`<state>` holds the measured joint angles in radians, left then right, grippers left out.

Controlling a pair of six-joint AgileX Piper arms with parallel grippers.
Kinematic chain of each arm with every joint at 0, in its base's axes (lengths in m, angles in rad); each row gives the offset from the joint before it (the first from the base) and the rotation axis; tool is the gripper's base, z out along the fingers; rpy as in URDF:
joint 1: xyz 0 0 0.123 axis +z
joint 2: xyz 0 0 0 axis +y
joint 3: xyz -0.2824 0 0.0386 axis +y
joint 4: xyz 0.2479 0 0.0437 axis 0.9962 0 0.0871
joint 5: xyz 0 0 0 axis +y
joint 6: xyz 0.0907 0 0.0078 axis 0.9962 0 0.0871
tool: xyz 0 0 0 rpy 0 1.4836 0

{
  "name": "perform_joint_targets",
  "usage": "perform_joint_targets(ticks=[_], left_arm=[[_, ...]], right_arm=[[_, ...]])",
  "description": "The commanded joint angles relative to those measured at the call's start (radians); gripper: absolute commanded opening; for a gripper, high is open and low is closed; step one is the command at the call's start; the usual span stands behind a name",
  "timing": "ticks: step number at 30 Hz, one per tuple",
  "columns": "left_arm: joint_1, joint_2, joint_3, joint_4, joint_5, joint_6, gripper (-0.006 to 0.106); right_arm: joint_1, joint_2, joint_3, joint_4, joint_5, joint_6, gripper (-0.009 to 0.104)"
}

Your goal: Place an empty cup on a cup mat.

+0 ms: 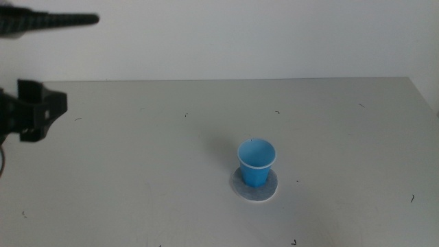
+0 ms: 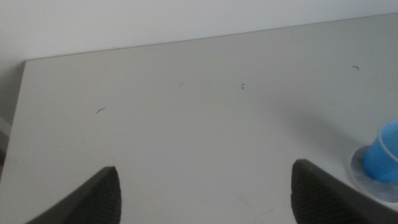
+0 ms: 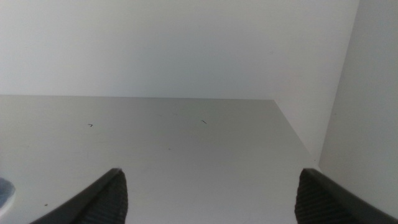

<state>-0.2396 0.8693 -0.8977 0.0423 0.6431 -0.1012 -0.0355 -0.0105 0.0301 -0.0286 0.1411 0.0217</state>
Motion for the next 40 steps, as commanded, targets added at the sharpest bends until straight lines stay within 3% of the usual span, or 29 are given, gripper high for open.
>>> perform_joint_targets(ticks=[1,10,21,31,40], left_arm=[[0.047,-0.091,0.076,-0.022,-0.125,-0.002,0.105],[0.178,-0.420,0.477,-0.019,-0.331,-0.002,0.105],[0.189,-0.734,0.928,0.017,-0.773,-0.002,0.105],[0.190,-0.899,0.924,0.024,-0.545,0.015,0.105],[0.190,-0.897,0.924,0.024,-0.533,0.015,0.105]], right_arm=[[0.000,-0.026,-0.008,-0.014,-0.075,-0.005,0.094],[0.000,-0.026,-0.008,-0.014,-0.075,-0.005,0.094],[0.000,-0.026,-0.008,-0.014,-0.075,-0.005,0.094],[0.000,-0.026,-0.008,-0.014,-0.075,-0.005,0.094],[0.000,-0.026,-0.008,-0.014,-0.075,-0.005,0.094]])
